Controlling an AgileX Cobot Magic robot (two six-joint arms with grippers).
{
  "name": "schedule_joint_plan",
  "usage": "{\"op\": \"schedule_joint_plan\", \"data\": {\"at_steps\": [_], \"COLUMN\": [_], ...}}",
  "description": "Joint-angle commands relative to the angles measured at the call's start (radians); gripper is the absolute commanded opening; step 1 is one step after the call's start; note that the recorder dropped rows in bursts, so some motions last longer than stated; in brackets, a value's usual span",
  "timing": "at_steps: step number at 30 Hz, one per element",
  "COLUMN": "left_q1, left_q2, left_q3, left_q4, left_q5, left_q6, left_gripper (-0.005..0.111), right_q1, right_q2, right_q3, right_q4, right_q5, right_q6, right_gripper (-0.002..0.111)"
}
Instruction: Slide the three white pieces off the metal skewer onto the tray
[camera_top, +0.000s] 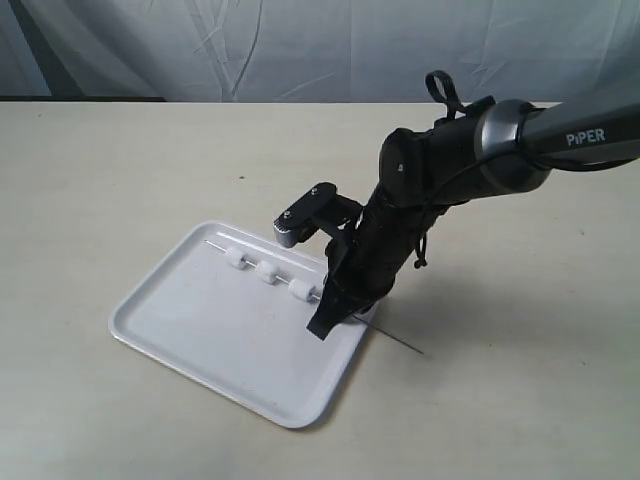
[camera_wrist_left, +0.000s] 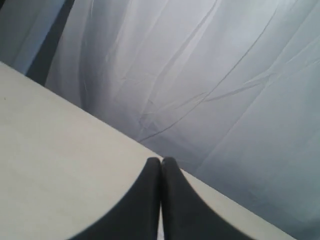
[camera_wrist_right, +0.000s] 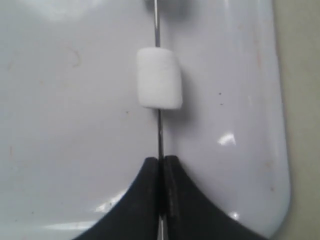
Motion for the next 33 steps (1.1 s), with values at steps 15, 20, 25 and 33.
{"op": "schedule_joint_plan", "data": {"at_steps": [15,20,25,33], "left_q1": [-0.002,-0.002,-0.002,-0.002], "left_q2": [0.147,0.283,0.421,0.714], "left_q3": [-0.081,-0.161,-0.277,-0.403], "left_q4": [-0.344,-0.412,-0.431,-0.514], "left_q5": [0.33,0.394,0.46,0.611], "left_q6": [0.206,0.371,0.462,0.631], "left_gripper": [0.0,0.0,0.0,0.0], "right_q1": [0.002,0.002,0.002,0.002], "right_q2": [-0.104,-0.168,-0.236,-0.284], "right_q3": [-0.039,-0.07,-0.074,-0.074], "right_q4": [0.015,0.023,0.026,-0.001], "right_q5": [0.21,0.182,0.136,0.14], "right_q6": [0.032,0.051,0.045,0.265], "right_gripper": [-0.001,-0.001,-0.001,-0.001]}}
